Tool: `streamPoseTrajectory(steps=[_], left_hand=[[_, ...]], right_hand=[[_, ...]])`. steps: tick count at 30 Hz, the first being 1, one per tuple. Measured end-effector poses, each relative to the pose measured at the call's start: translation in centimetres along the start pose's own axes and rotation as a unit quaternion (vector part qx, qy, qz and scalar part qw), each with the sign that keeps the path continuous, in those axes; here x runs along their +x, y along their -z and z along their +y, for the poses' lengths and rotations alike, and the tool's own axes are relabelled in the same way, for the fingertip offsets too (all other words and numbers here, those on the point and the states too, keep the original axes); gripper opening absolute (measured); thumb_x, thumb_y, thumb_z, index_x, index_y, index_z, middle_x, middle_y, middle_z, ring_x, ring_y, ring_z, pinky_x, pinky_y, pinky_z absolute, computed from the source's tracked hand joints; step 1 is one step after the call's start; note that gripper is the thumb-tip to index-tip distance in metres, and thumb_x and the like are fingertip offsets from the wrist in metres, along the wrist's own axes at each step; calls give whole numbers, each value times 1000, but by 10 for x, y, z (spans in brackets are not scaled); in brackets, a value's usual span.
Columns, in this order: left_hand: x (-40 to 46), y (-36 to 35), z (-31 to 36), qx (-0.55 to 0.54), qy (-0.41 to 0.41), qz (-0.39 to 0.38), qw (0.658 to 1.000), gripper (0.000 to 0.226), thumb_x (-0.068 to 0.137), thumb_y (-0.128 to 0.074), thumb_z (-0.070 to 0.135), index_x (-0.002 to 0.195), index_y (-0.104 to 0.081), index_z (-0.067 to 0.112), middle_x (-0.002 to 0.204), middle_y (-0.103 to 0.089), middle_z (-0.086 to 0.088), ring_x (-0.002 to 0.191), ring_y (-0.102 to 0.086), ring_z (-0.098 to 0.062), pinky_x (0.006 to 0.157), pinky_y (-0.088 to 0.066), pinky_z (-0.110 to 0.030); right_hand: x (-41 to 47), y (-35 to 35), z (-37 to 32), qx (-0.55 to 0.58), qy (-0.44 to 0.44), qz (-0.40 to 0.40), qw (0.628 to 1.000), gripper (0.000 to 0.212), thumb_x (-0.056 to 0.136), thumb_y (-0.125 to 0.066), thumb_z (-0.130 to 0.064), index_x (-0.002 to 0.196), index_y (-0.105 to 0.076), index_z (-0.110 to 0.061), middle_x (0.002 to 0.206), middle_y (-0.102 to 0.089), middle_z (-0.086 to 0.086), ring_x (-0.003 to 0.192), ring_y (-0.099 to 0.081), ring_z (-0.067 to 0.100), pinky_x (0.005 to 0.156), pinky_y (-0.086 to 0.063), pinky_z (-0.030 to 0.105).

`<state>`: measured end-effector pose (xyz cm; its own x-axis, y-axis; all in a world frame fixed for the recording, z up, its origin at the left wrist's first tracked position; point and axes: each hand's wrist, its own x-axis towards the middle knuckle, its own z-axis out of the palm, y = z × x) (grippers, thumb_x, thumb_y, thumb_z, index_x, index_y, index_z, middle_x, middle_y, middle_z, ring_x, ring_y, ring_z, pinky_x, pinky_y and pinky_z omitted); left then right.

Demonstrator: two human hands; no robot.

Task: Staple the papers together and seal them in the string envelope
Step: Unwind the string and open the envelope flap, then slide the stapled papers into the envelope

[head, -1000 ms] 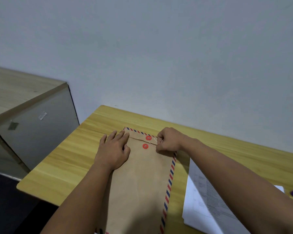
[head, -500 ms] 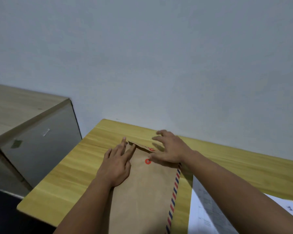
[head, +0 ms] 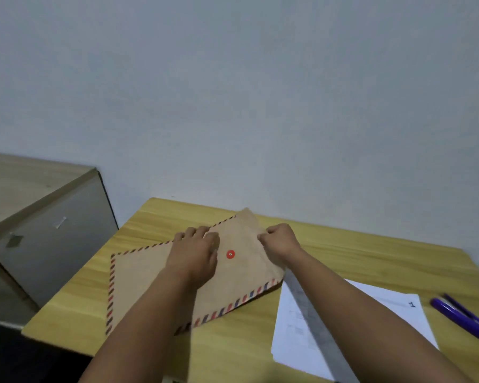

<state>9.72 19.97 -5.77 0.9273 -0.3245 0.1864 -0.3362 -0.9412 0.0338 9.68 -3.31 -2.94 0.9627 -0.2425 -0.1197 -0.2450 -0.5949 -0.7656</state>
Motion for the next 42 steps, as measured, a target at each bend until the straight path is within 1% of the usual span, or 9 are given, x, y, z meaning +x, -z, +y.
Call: streamPoseTrajectory(steps=[3,8,12,17,21,29,36,40,42], left_hand=[[-17,9,42,-103,59,-17,993,58,89,-40,60,140,-50,32,144,-50,1,129,-46,-26,103,-37,-49],[-52,20,95,-245,159,-51,955,86,69,-51,80,143,-45,37,143,-46,6,133,-42,-24,105,-35,-49],[-74,31,111,-277,176,-48,943,81,66,-56,67,140,-43,39,139,-46,5,128,-44,-25,102,-40,-46],[-89,41,122,-280,133,-45,950,77,71,-56,51,144,-39,35,140,-47,1,123,-49,-25,95,-50,-45],[-95,45,126,-260,76,-23,962,63,85,-50,41,146,-35,38,141,-53,2,119,-58,-22,93,-54,-43],[-95,29,117,-195,21,-7,981,54,96,-46,30,150,-43,30,146,-55,6,120,-59,-15,92,-52,-33],[-87,22,107,-179,65,-7,982,50,98,-43,37,147,-46,29,140,-62,-1,117,-62,-24,91,-53,-40],[-78,25,105,-179,82,-10,980,51,98,-44,35,149,-46,25,139,-62,-5,119,-61,-28,92,-51,-41],[-74,24,103,-181,83,-16,980,53,96,-43,35,148,-46,25,138,-63,-6,117,-62,-28,91,-53,-42]], right_hand=[[-23,5,11,79,-27,-21,996,18,90,-63,-8,74,-68,-3,70,-58,11,69,-57,22,61,-40,30],[-74,8,21,129,-4,-54,990,33,98,-49,-1,109,-79,-6,96,-77,11,86,-72,28,71,-57,32],[-101,7,30,114,63,-21,991,41,100,-43,1,127,-71,-14,115,-76,7,105,-73,28,92,-60,40],[-126,6,42,90,89,8,992,48,103,-42,-6,143,-57,-27,118,-75,4,104,-70,24,91,-58,37],[-140,7,44,68,59,41,995,58,107,-41,-16,163,-31,-28,141,-64,5,125,-62,26,101,-52,37],[-149,9,52,45,18,28,998,67,104,-39,-16,164,-18,-38,140,-64,6,117,-64,26,97,-55,43],[-133,82,69,-98,-30,23,994,52,101,-49,-22,150,-42,-9,147,-57,14,134,-54,35,104,-49,41],[-126,138,100,-158,-139,94,973,52,91,-59,-23,140,-45,-12,137,-58,14,126,-57,38,98,-53,44],[-126,159,123,-177,-216,112,954,74,85,-68,-35,147,-36,-12,144,-48,18,131,-51,40,99,-50,48]])
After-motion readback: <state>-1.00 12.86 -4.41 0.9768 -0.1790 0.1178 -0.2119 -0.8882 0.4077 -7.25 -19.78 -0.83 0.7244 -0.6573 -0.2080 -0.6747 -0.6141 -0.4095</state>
